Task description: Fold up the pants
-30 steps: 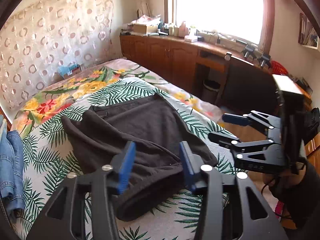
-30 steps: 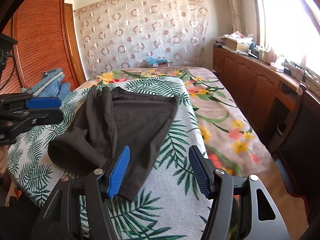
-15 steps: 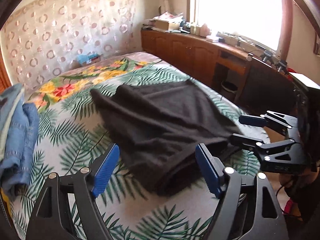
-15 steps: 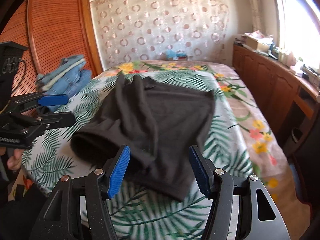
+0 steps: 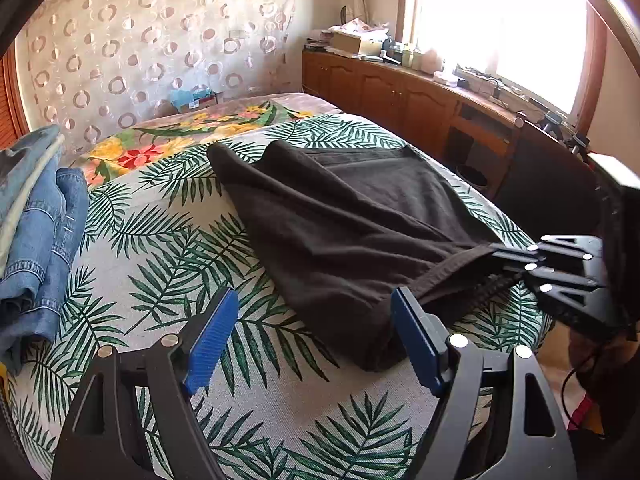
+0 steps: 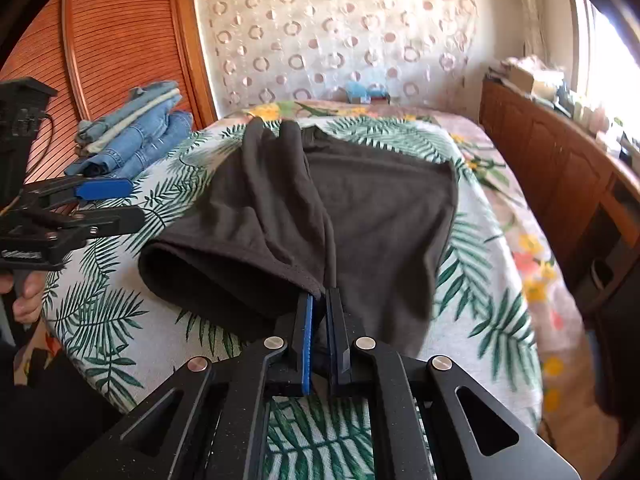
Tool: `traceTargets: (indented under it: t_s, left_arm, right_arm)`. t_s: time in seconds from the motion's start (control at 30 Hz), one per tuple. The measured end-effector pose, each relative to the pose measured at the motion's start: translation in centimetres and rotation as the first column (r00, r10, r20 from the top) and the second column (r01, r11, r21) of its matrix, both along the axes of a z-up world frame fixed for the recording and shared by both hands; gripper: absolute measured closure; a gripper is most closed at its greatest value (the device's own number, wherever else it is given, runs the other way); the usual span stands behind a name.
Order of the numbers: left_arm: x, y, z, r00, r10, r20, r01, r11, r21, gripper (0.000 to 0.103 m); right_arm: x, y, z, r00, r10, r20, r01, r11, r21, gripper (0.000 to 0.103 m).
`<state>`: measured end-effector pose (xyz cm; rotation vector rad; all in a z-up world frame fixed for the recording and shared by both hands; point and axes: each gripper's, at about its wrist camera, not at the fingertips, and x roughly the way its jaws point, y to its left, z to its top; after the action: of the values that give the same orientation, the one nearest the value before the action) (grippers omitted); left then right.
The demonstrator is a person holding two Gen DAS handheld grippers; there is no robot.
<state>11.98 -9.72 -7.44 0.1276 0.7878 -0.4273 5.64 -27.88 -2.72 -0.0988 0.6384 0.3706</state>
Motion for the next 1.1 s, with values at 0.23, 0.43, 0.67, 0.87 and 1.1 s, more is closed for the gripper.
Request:
traceTargets:
  t_s: [0.23,0.43,0.67,0.87,1.1]
  left_arm:
    - [0.3,-0.1,-0.5,1.0,-0.007,-0.005,0.007,1.0,-0.001,0.024]
    - [0.4,-0.5,-0.9,1.0,-0.019,-0.017,0.019,1.0,0.002,0.024]
    - [1.0,-1.1,-2.0,0.999,-0.021,-0.04,0.022,1.0,0.014,0.024]
    - [1.4,-1.8,-3.4,0.998,-0.022,-0.061,0.025,0.999,0.036,0.024]
    - [1.6,-1.5,-4.2,0.997,-0.006,-0.074,0.007,1.0,0.021,0.024]
  right_arm:
    - [-1.0,-3.7,2.3,0.998,-0.028,0.06,0.029,1.0,-0.007,0.098]
    - [-1.3,-5.7,1.5,0.995,-0.073,0.069,0.077,0.996,-0.051,0.098]
    - [-0.5,-4.8,-0.5,0.997,-0.078,-0.021,0.077,0.996,-0.05,0.097]
    - [-1.1,-4.8,0.6,0.996,-0.084,-0.031,0.083,0.996,-0.044,0.091]
    - [-3.0,-5.0,1.9,0.996,-0.089,0.021,0.089,0.996,-0.029,0.08]
